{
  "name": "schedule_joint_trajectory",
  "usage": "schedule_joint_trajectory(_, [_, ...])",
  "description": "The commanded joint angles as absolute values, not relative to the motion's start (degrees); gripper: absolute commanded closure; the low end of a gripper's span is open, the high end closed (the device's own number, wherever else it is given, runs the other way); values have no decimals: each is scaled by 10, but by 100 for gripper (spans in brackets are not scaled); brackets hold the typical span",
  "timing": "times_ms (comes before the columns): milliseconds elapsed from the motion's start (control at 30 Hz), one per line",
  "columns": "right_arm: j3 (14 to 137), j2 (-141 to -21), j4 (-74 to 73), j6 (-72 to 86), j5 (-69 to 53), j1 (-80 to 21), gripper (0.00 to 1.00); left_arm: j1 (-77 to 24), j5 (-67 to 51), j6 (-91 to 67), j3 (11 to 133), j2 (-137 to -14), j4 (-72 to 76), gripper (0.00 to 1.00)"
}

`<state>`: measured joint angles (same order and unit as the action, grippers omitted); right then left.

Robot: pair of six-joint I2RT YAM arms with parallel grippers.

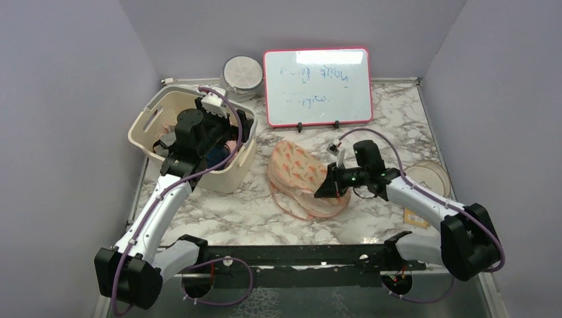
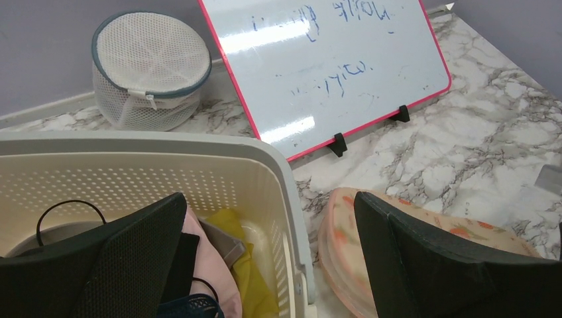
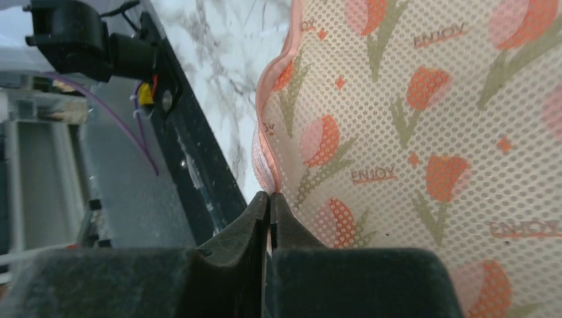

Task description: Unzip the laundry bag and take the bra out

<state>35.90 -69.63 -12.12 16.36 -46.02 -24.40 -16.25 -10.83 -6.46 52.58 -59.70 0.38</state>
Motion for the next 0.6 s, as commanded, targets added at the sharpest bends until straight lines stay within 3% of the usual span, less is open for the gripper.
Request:
schedule_joint_trajectory(0, [314, -736, -43, 206, -544, -251, 99, -165, -104, -62, 524, -602, 8, 7])
schedule_joint_trajectory(200, [266, -787, 85, 284, -572, -264, 99, -165, -102, -61, 523, -607, 7, 8])
schedule_joint_trajectory(400, [257, -808, 107, 300, -558, -276, 99, -165, -102, -61, 524, -613, 6, 8])
schedule_joint_trajectory(500, [238, -810, 129, 305, -551, -278, 95, -165, -104, -62, 524, -615, 6, 8])
schedule_joint_trajectory(567, [221, -806, 137, 303, -525, -279, 84, -165, -104, -62, 524, -616, 5, 8])
